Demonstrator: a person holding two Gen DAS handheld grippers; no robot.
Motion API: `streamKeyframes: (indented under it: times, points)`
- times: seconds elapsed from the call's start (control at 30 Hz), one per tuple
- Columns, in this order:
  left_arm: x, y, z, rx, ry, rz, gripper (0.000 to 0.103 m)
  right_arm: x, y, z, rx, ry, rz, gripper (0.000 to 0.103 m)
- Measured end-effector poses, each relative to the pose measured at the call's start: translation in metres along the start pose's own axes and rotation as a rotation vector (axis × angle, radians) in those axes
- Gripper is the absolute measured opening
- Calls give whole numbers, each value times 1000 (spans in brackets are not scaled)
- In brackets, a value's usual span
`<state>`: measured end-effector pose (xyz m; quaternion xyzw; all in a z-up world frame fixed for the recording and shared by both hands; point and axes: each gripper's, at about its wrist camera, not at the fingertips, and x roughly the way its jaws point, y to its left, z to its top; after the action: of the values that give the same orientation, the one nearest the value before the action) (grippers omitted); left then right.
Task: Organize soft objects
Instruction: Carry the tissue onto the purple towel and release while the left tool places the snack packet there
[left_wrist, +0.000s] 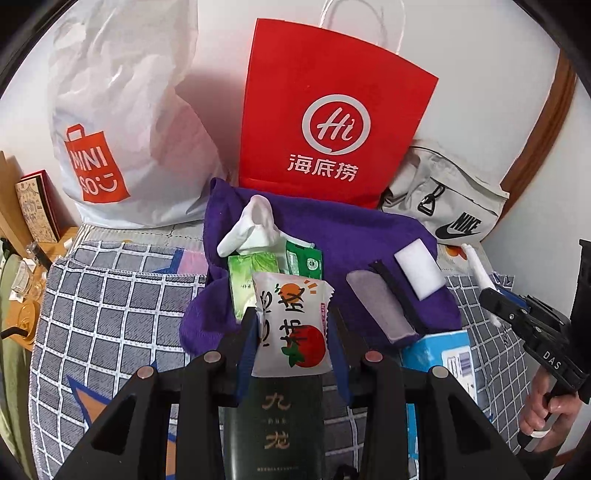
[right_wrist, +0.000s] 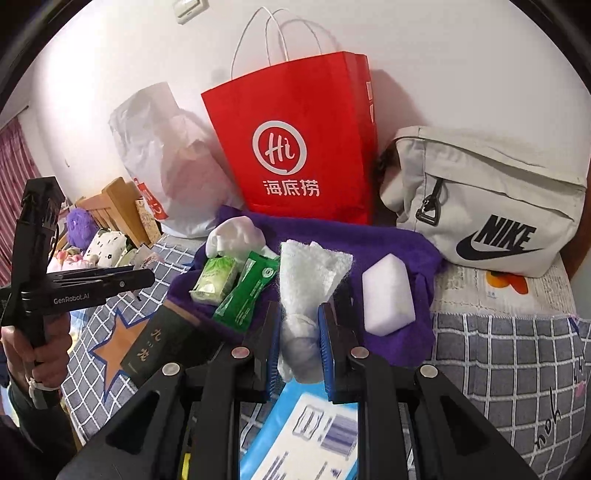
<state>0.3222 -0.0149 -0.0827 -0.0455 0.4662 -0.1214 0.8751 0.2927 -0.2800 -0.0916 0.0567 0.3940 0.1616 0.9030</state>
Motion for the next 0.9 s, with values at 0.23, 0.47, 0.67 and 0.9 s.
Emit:
streamKeyframes:
  times: [0.23,0.47,0.67,0.9]
  points:
    - [14,5,13,-21,15,-2,35,19,-5,18,-9,4,2,20]
    - [27,8,23,-27,24,8,36,39,-8,26,-5,14,7,20]
    - [39,9,27,-27,38,9,36,63,-14,22,16,53,32,20]
    - [55,10,28,-31,59,0,37,84,-14,19,7,104,48,20]
